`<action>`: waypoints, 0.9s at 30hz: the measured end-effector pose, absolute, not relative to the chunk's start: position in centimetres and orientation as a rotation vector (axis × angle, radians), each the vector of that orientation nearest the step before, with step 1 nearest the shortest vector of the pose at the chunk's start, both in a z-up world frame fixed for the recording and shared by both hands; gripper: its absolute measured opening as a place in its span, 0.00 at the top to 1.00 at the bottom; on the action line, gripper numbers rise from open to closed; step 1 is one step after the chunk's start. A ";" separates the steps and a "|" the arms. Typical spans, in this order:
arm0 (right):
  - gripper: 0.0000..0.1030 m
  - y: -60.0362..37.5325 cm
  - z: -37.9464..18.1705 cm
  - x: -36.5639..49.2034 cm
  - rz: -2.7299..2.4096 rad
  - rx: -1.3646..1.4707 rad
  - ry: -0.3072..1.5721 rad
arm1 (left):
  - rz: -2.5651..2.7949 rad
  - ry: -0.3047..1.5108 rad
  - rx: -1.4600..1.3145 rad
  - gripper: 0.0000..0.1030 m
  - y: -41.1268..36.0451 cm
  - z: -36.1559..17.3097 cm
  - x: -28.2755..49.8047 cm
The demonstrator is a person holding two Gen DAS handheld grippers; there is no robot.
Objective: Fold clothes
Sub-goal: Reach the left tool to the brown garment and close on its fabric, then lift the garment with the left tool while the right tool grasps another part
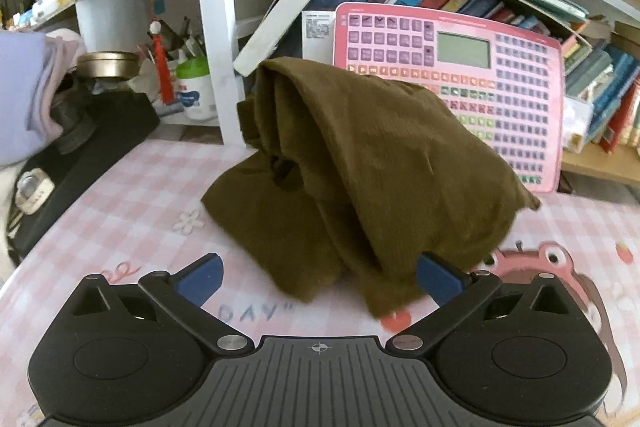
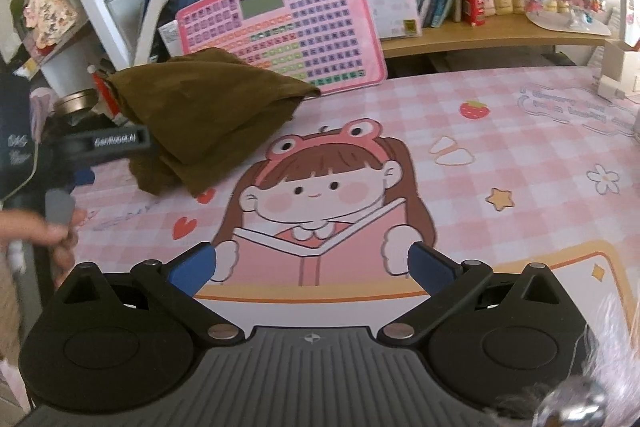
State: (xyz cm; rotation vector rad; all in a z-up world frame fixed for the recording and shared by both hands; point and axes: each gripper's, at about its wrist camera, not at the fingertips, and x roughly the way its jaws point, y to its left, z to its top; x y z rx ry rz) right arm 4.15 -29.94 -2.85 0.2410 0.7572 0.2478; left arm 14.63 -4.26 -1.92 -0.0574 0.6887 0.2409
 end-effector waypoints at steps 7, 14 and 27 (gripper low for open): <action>0.00 -31.2 -3.1 4.0 0.217 0.263 0.777 | 0.259 0.701 -0.125 0.00 -3.6 -3.0 19.1; 0.00 -32.3 -3.4 3.8 0.177 0.288 0.797 | 0.250 0.728 -0.232 0.80 -3.0 -3.3 20.6; 0.00 -31.3 -2.5 4.0 0.255 0.327 0.778 | -0.073 0.708 -0.128 0.91 -9.7 -0.8 6.6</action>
